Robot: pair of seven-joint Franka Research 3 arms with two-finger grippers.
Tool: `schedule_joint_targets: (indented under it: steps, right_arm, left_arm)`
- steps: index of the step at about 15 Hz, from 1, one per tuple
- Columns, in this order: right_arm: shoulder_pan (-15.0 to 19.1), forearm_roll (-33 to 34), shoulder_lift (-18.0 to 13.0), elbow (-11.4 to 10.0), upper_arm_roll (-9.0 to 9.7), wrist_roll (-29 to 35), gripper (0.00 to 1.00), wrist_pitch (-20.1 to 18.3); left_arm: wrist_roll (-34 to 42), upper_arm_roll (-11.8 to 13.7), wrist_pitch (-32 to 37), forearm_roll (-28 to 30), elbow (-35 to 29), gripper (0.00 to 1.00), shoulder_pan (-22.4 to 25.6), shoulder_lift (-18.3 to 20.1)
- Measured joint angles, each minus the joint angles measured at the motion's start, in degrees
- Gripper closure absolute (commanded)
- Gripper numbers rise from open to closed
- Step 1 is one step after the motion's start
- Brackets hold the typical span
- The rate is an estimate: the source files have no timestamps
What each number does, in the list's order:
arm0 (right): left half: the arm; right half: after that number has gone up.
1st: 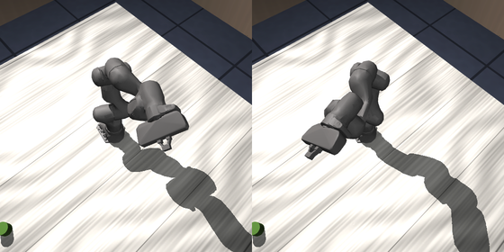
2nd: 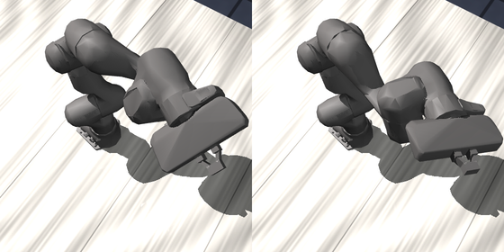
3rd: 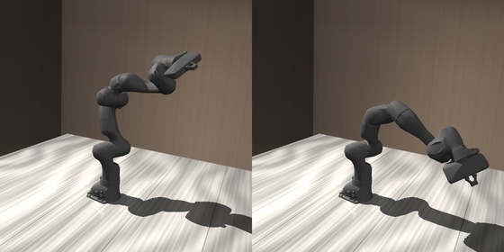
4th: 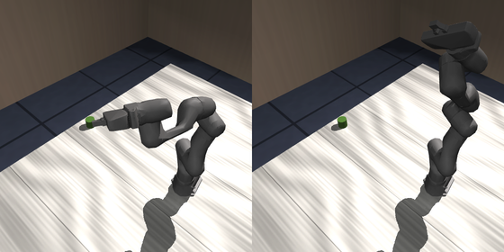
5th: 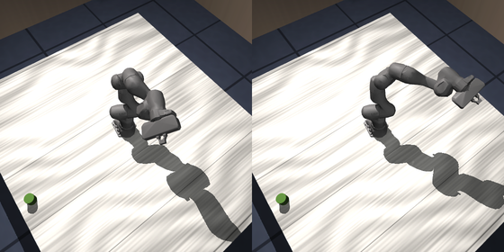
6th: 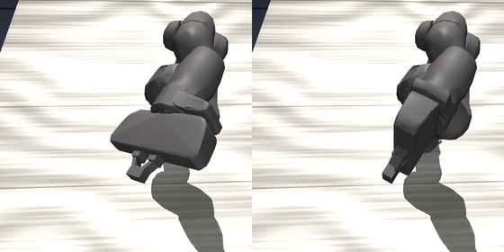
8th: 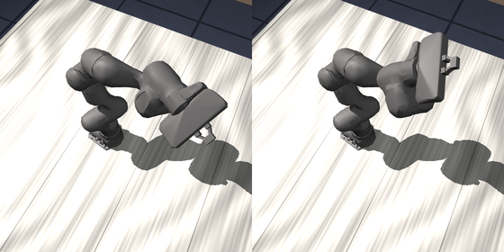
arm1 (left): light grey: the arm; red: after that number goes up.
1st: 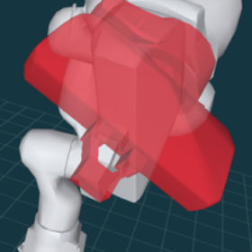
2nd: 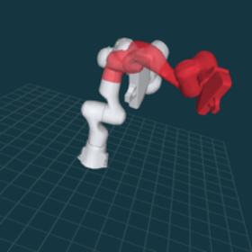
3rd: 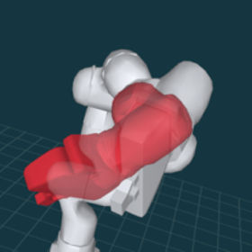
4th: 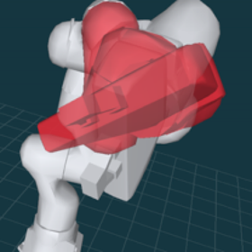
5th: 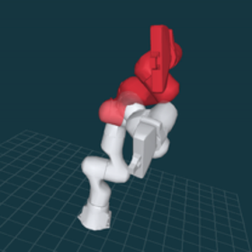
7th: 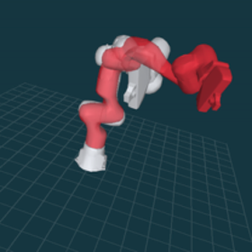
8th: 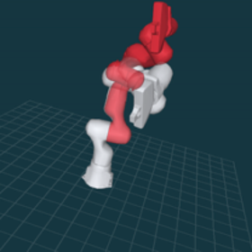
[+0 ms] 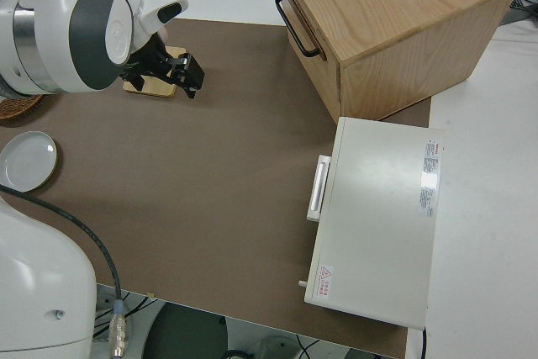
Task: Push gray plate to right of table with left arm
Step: 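Move the left gripper forward to the edge of the light gray plate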
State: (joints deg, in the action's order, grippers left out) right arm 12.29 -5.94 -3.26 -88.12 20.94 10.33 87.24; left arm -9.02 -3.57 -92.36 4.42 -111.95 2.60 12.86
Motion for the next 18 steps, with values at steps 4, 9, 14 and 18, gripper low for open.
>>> schedule_joint_targets:
  steps: [4,9,14,18]
  right_arm:
    - [0.00,0.00,0.00,0.00,0.00,0.00,0.005,0.00]
    - [0.00,0.00,0.00,0.00,0.00,0.00,0.005,0.00]
    - [0.00,0.00,0.00,0.00,0.00,0.00,0.005,0.00]
    - [0.00,0.00,0.00,0.00,0.00,0.00,0.005,0.00]
  left_arm:
    - [1.99,0.23,-5.50,0.08,-6.79,0.01,0.01,0.00]
    - [4.59,0.33,-11.53,0.37,-14.45,0.01,0.01,1.56]
    - [6.43,1.75,-16.34,0.42,-20.69,0.01,0.03,3.23]
    - [7.00,2.29,-23.17,1.12,-25.64,0.01,0.03,3.37]
